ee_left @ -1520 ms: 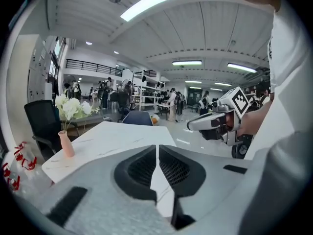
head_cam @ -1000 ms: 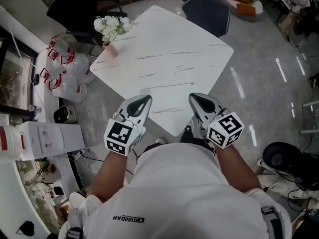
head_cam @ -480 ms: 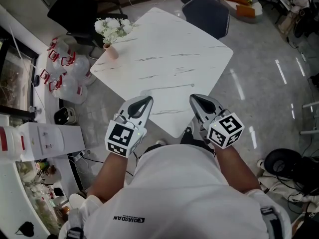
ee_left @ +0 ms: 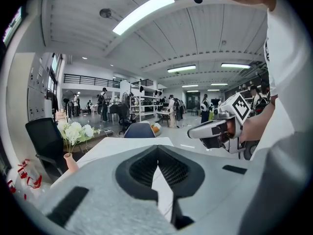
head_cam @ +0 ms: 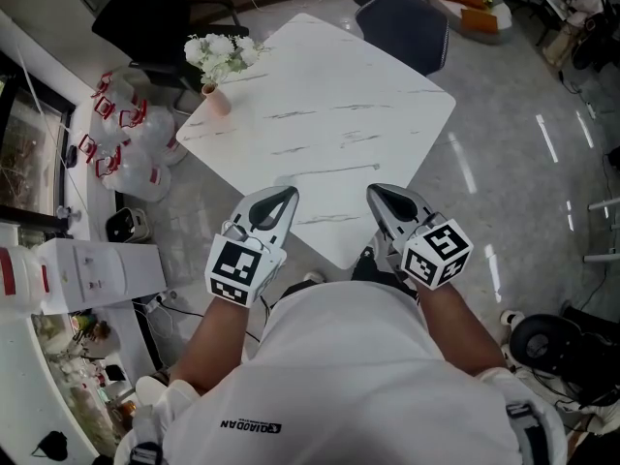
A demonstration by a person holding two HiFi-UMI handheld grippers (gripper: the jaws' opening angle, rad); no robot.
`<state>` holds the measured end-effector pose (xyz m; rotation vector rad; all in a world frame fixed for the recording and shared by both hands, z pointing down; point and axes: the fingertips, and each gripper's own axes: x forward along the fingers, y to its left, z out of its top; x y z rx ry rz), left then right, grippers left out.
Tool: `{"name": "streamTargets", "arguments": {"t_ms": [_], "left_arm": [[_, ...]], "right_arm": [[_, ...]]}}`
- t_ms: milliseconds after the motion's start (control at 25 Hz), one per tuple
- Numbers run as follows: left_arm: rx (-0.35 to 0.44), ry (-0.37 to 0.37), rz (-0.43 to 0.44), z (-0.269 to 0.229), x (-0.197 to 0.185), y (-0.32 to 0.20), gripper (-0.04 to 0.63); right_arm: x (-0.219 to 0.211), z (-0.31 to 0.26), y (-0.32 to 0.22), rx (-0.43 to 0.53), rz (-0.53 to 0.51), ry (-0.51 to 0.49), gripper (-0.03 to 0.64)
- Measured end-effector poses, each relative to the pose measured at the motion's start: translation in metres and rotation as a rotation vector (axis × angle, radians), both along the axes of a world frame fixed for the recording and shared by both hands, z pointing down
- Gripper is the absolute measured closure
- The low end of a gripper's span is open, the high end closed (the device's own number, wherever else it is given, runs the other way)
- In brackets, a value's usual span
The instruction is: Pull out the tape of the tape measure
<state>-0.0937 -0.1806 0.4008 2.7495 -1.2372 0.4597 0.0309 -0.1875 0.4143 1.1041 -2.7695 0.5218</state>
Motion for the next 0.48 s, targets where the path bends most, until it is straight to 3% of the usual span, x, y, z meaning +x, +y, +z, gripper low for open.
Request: {"name": "streamTargets", "arguments": {"t_ms": [480], "left_arm": [[0.009, -0.008, -0.009, -0.0056, -0.0036, -0.0068, 0.588]], "right_arm": [[-0.0043, 0.0007, -0.0057, -0.001, -0.007, 0.013, 0.614]]}}
